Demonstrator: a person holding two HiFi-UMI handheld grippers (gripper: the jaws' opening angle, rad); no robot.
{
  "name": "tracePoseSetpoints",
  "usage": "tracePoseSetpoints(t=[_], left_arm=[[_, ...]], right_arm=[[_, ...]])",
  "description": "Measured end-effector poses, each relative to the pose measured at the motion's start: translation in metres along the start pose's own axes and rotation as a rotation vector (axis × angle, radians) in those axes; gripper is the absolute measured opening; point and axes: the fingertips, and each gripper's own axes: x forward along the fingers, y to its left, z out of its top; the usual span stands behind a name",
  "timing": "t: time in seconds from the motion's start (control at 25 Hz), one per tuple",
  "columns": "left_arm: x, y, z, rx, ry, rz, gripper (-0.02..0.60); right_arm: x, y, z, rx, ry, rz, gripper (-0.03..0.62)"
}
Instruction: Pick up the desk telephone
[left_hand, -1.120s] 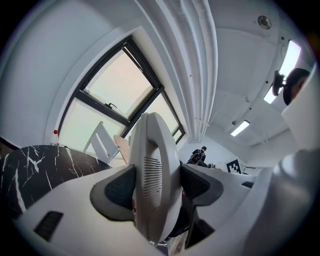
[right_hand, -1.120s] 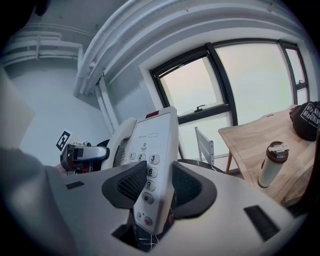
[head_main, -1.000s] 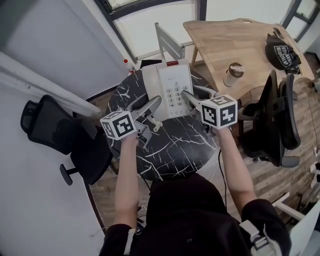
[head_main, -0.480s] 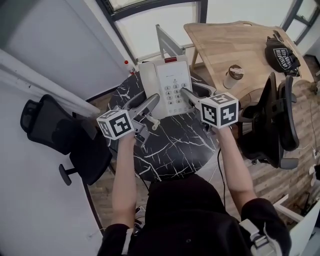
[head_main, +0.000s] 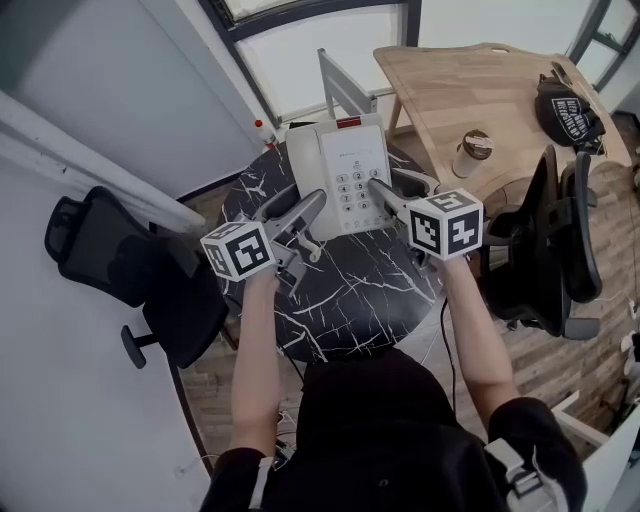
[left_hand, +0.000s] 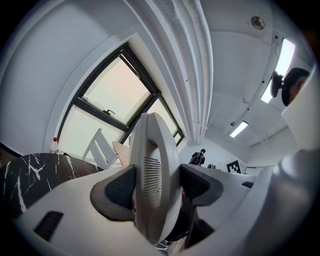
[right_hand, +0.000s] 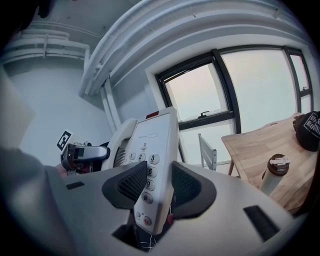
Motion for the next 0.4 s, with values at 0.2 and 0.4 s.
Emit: tracePoseSetpoints(t=[0.2,0.4], left_arm=[[-0.0007,-0.0008,-0.0022,-0.006,0.001,0.000,0.299],[-0.0014,-0.0029,-0.0029,-0.001,0.001,-0.002,0.299]], right_arm=[[-0.0016,0.0008,-0.0013,-0.002,0.001,0.000,0.171],[-0.0041,0.0013,-0.0017,-0.009,-0.007,0.004,0.169]])
